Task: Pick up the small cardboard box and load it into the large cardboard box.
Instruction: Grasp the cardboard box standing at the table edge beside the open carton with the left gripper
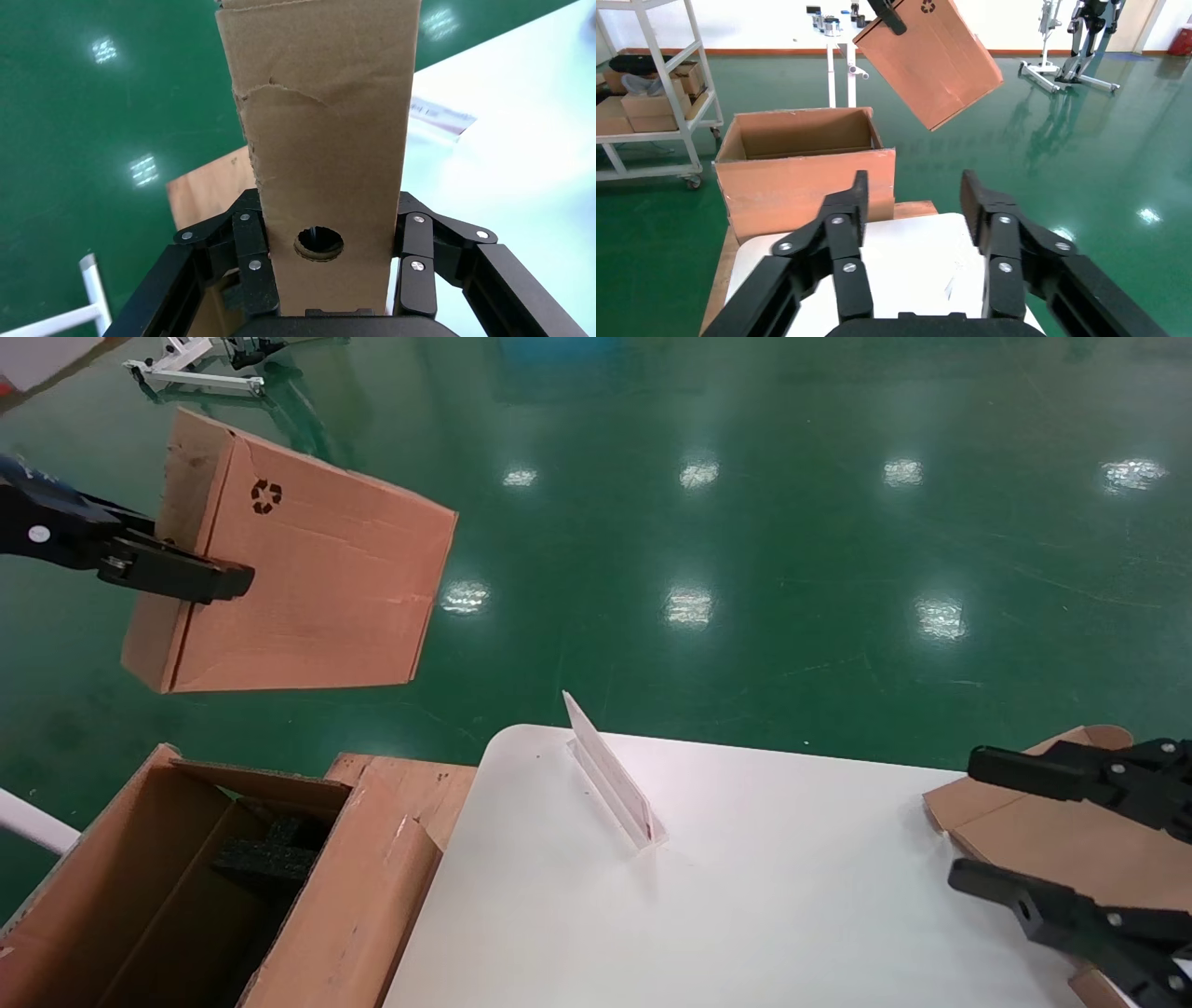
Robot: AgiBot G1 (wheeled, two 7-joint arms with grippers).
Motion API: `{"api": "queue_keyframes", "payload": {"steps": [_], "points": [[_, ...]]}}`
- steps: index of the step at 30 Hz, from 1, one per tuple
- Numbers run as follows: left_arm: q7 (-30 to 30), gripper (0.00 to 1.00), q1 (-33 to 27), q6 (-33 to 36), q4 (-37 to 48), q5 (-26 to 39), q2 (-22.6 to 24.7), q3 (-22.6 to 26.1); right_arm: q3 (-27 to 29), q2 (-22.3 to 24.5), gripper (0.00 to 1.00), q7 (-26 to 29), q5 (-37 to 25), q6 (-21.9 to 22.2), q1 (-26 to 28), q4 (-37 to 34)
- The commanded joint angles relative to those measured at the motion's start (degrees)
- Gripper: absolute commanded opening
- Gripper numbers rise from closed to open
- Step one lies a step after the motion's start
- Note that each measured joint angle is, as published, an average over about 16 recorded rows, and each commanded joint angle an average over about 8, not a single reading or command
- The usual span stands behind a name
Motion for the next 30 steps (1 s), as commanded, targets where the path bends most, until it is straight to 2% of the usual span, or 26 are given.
{"api": "queue_keyframes", "payload": {"steps": [1,5,8,14,20,24,30], "points": [[0.2,0.0,-0.6,0.0,0.1,0.4,0.5,1.2,0.0,0.0,1.0,0.0,0.0,0.0,0.0,0.0],[0.8,0.0,-2.8,0.0,1.5,0.8,3.0,6.0,0.0,0.0,1.0,0.0,0.0,0.0,0.0,0.0],[1.8,0.0,-6.4,0.0,3.0,0.1,5.7,12.3,0.0,0.0,1.0,0.0,0.0,0.0,0.0,0.0],[4.7,0.0,-15.3,0.0,7.9,-5.1,14.4,31.3,0.0,0.0,1.0,0.0,0.0,0.0,0.0,0.0],[7.6,0.0,-19.9,0.1,12.5,-13.5,22.5,49.6,0.0,0.0,1.0,0.0,0.0,0.0,0.0,0.0],[8.7,0.0,-21.1,0.1,13.8,-18.1,24.4,57.6,0.0,0.0,1.0,0.0,0.0,0.0,0.0,0.0],[9.3,0.0,-21.3,0.1,15.0,-23.1,23.8,65.9,0.0,0.0,1.0,0.0,0.0,0.0,0.0,0.0]]}}
